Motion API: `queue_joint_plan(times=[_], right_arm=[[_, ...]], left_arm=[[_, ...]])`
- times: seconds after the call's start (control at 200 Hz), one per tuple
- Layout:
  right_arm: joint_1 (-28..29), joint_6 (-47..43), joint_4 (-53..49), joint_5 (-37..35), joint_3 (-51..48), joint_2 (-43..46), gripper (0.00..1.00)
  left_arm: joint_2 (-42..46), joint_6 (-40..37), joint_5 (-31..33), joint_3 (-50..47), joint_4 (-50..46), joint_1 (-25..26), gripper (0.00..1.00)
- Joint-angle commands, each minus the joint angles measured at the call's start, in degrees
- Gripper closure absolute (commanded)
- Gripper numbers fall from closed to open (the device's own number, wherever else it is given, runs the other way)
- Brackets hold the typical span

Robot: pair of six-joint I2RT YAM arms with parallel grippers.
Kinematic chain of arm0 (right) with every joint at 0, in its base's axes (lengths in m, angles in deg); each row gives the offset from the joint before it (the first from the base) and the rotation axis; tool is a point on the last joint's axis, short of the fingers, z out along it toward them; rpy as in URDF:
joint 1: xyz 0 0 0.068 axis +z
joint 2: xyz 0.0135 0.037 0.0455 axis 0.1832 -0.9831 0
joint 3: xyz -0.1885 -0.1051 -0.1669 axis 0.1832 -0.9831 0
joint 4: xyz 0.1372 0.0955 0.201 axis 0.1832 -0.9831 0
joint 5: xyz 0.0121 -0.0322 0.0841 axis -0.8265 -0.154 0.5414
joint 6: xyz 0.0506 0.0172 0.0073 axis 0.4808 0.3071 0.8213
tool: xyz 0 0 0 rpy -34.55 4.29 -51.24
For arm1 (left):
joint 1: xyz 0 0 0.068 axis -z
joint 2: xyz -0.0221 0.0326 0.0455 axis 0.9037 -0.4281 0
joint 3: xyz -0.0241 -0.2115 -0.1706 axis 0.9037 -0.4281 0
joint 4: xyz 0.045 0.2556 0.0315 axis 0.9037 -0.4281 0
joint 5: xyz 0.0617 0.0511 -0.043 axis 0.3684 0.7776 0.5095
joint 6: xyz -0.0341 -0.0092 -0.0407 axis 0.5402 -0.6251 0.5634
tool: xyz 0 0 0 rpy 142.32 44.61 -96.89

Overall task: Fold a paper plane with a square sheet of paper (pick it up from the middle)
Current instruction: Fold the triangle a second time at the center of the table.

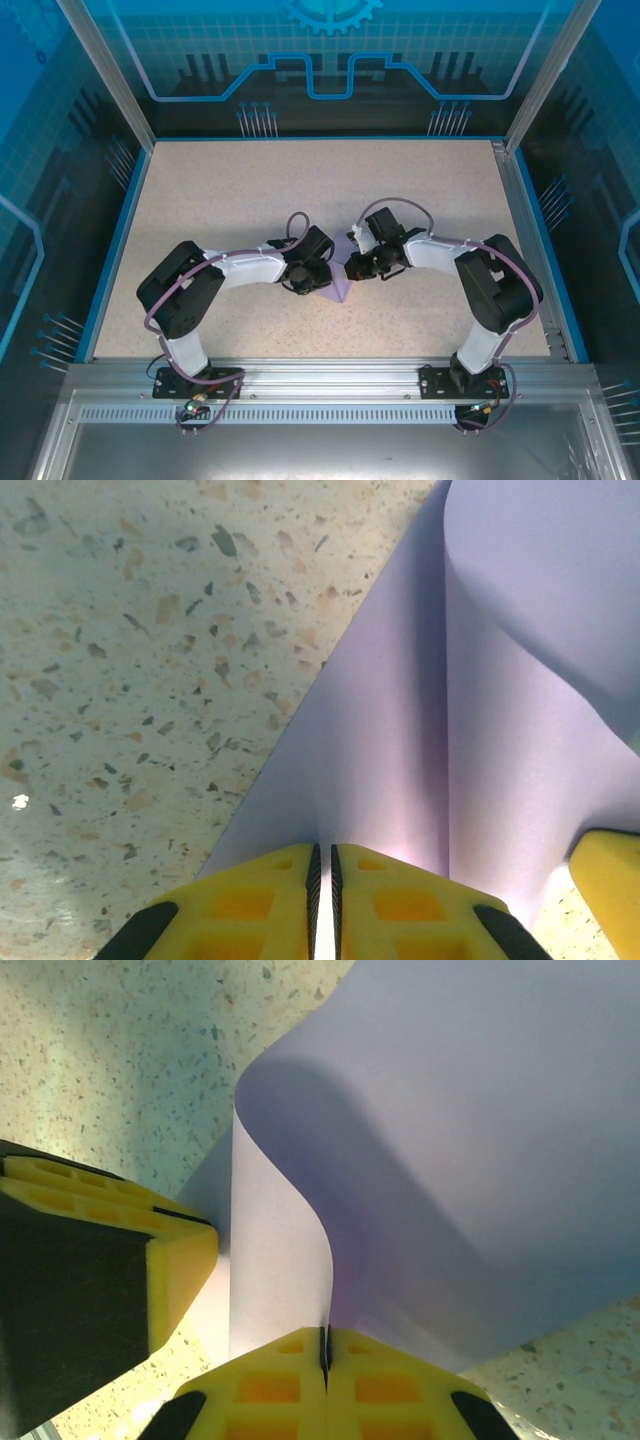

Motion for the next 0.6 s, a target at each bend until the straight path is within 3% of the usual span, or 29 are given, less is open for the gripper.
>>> queue_joint_plan(times=[0.0, 0.595], right_arm=[[-0.8, -1.4, -2.3, -0.3, 1.5, -1.2, 0.95], [-0.7, -0.3, -1.8, -2.0, 0.9, -1.8, 0.95]], left_arm=[[0.9, -0.4, 1.5, -0.9, -2.2, -0.2, 0.86], [0.9, -0.5, 1.6, -1.5, -1.3, 0.1, 0.86]])
